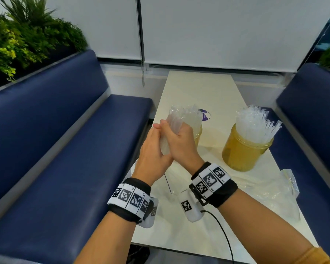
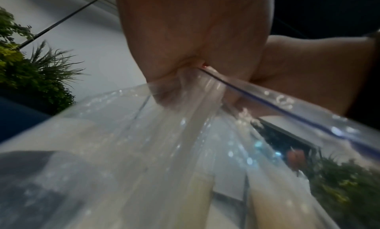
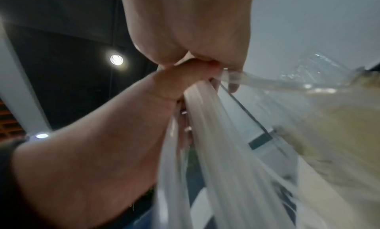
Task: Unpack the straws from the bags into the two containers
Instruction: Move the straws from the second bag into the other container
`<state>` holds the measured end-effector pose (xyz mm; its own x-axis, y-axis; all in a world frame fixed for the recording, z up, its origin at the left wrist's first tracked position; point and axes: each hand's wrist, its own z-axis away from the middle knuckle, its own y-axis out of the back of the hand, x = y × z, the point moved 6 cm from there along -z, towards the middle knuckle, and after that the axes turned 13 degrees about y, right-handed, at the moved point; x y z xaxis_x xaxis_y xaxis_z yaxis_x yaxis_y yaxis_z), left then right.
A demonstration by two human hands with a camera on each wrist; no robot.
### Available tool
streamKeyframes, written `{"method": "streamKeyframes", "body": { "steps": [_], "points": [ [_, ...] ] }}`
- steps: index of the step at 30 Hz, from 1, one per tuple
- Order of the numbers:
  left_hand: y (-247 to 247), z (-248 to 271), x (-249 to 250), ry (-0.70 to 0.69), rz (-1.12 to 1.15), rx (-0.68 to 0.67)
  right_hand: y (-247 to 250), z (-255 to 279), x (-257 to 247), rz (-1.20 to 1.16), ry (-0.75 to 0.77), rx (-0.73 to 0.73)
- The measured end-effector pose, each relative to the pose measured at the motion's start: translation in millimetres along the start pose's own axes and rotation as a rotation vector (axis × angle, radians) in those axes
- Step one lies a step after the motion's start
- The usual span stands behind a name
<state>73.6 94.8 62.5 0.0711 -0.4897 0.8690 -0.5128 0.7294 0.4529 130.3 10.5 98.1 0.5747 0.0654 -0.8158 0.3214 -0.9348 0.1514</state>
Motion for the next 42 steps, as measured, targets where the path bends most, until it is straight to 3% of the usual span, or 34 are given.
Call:
{"method": "streamKeyframes", "body": {
  "steps": [3, 8, 11, 15, 20, 25, 27, 33, 36, 39, 42],
  "points": [
    [2, 1, -9, 0.052, -0.085, -0.006, 10, -25, -34, -0.083, 0.064, 0.035],
    [8, 5, -19, 0.026, -0.183, -0.005, 58, -94, -106, -0.193, 0.398, 0.108],
    [14, 4, -17, 0.021, -0.221, 0.009, 77, -128, -104, -0.148, 0.501, 0.167],
    [21, 2, -13, 0.031, -0.221, 0.013, 67, -144, -36, 0.028, 0.386, 0.14],
    [24, 3, -11, 0.015, -0.211, 0.009, 47, -125, 63, 0.136, 0.142, 0.053],
    [24, 3, -13, 0.015, -0.217, 0.006, 42, -89, 113, 0.243, -0.048, 0.04],
    [23, 3, -13, 0.014, -0.217, 0.002, 43, -83, 109, 0.277, -0.022, 0.063],
    [18, -1, -11, 0.022, -0.225, -0.01, 52, -105, 73, 0.296, 0.257, 0.176],
    [17, -2, -7, 0.017, -0.217, -0.015, 44, -123, 68, 0.638, 0.359, -0.027],
    [15, -1, -5, 0.014, -0.213, -0.021, 32, -124, 95, 0.838, 0.269, -0.319],
    [14, 0, -5, 0.013, -0.199, -0.036, 25, -103, 119, 0.964, 0.264, -0.514]
  ]
}}
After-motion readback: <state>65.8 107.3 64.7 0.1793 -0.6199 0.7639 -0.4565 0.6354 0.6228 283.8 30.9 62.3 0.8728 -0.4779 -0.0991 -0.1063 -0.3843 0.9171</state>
